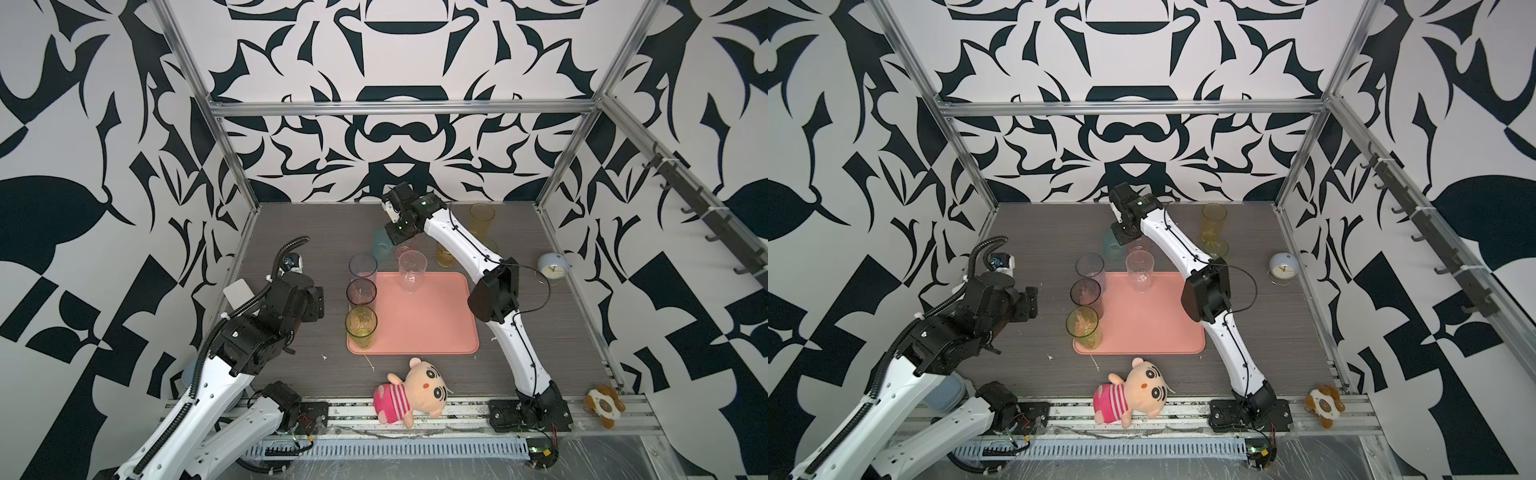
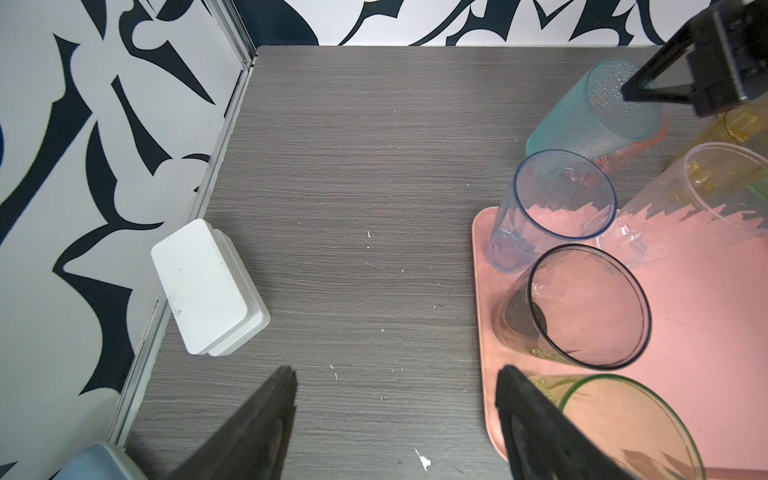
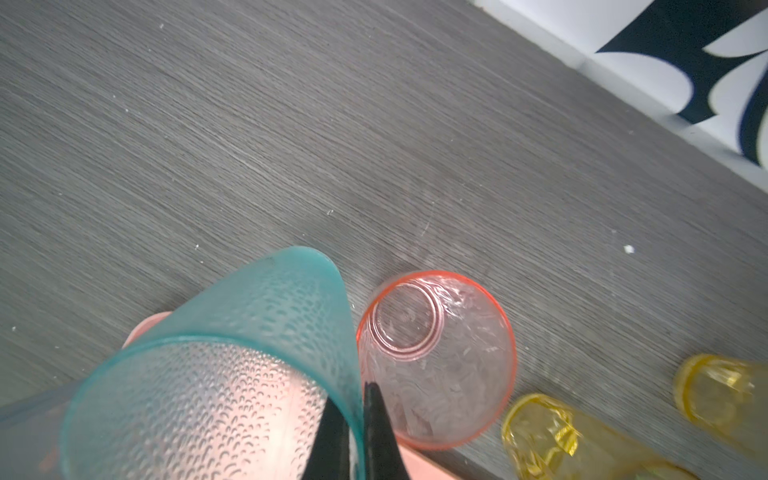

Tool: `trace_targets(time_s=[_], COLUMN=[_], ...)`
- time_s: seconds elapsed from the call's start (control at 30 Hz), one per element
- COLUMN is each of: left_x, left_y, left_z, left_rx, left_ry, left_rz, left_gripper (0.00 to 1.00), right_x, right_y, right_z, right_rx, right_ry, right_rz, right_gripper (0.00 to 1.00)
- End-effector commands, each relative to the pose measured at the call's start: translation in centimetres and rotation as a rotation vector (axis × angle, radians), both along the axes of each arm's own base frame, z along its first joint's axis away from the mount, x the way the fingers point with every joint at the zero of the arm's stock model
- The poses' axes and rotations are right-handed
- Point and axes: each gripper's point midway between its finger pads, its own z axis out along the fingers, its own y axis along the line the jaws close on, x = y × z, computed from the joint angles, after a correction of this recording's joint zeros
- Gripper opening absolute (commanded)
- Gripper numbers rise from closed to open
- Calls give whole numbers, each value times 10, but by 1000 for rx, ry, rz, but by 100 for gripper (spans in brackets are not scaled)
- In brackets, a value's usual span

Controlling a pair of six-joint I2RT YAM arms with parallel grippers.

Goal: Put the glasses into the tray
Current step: 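Close the right gripper and lift the teal dotted glass, then carry the teal dotted glass over the tray with the right gripper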

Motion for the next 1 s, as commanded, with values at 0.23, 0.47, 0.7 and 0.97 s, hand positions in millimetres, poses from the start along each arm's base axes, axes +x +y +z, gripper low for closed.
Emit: trace_targets(time_s=[0.23, 0.47, 0.7, 0.97], left_x=[-1, -1, 0, 0], left_y=[4, 5, 4, 7], left_z=[0, 1, -2, 0], left_rx=[0, -1, 3, 11], left_ry=[-7, -13, -3, -9], left_rz=[20, 23, 21, 32], left_gripper=[79, 79, 79, 79], right_x=[-9, -22, -35, -57], right_y=[-38, -63, -105, -134], right_z=[118, 144, 166, 165], right_rx=[102, 97, -9, -75], right_ry=[-168, -181, -226, -209], right_rz=[-101, -134, -179, -223], right_gripper=[0, 0, 0, 0])
